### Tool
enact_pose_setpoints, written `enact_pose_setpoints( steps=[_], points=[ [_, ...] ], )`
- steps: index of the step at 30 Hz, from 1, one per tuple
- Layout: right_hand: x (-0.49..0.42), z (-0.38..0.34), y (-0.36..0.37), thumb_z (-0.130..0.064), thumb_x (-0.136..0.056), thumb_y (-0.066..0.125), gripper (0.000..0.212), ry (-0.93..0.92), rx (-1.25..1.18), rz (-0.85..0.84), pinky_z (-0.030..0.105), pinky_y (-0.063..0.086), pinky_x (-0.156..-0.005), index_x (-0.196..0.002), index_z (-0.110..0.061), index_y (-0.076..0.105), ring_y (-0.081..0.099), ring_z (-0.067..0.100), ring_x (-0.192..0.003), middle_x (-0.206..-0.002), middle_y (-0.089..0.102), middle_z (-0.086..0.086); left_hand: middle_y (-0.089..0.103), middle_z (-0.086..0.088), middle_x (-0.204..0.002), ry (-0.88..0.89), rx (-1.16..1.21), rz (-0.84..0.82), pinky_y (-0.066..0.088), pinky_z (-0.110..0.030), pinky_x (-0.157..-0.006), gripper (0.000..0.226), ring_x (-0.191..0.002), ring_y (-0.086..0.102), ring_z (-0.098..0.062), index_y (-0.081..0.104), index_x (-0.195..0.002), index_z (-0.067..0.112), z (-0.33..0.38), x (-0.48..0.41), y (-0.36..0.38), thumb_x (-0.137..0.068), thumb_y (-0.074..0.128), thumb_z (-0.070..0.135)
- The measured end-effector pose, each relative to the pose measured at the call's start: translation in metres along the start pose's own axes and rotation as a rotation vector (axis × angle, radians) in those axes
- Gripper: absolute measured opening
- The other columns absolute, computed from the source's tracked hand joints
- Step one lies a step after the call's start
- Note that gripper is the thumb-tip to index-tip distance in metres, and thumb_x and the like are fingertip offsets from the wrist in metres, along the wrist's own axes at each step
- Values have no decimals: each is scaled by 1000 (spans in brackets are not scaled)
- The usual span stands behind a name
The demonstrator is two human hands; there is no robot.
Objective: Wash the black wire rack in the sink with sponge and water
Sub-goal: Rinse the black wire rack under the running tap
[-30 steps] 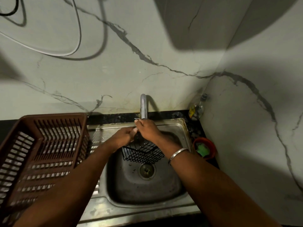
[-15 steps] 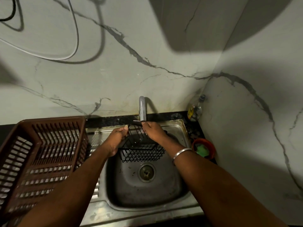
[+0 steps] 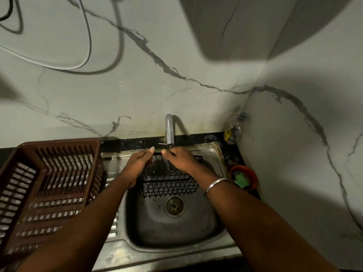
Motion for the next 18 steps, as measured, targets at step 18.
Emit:
enact_pose_setpoints(
  steps=[18],
  points=[
    [14,11,26,-65,-105,15,74,-172,607,219,54,8,-130,-155,-18,42,28,32,-156,-161,44,15,61,-13,-74,53,6,3,45,-41,-82,36,-77,53,-24,64,-80,-4,-41,-20,-5,-108,62,19]
  ],
)
Point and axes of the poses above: each hand's wrist, its own x-axis away from the middle knuckle, its own y-axis out of the palm, z = x × y, the point moved 1 cm from there along -x, towards the middle knuckle
